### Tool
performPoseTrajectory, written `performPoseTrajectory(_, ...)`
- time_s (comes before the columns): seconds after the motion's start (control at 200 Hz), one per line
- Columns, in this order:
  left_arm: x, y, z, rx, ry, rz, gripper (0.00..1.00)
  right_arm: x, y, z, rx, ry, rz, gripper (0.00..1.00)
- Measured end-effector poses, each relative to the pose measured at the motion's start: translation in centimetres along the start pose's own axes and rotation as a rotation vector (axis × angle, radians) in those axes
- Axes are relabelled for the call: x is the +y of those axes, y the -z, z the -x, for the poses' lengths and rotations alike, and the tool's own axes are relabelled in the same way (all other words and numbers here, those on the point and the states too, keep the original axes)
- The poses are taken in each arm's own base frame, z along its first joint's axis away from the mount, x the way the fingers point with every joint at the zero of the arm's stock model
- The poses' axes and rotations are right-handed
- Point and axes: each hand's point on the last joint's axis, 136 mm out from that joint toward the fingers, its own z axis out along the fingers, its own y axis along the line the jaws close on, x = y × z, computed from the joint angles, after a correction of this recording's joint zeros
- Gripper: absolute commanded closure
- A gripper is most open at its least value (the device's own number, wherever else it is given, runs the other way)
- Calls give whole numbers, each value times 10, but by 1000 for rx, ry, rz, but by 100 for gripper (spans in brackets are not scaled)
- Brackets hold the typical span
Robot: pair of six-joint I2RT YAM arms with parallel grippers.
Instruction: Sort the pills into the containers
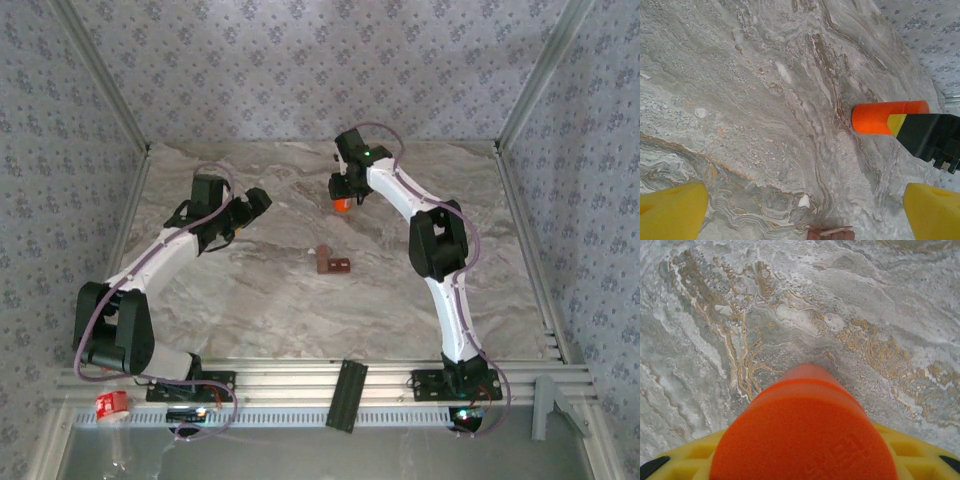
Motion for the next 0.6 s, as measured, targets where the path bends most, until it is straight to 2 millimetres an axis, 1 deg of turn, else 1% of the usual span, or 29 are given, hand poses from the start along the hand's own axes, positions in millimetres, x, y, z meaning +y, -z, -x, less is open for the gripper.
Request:
performPoseTrajectory(0.115, 2, 0, -2, 8, 0, 10, 0, 0, 0, 0, 2, 1, 6, 66)
performPoseTrajectory(0.28, 10, -4, -5, 17, -6, 43, 1, 2, 4, 0, 4, -2, 21, 67)
performPoseTrajectory(0.34, 11, -5, -5, 9, -26, 55, 0, 4, 8, 0, -1, -4, 31, 68)
performPoseTrajectory(0.415, 10, -5, -4, -3, -68, 68, 1, 6, 18, 2, -10, -4, 41, 68)
performPoseTrajectory(0.5, 5, -2, 0, -13, -134, 98, 1, 7, 34, 4, -30, -4, 53, 69)
performPoseTrajectory(0.6, -17, 0, 13, -46, -239, 104, 3, 10, 56, 8, -60, -3, 71, 68)
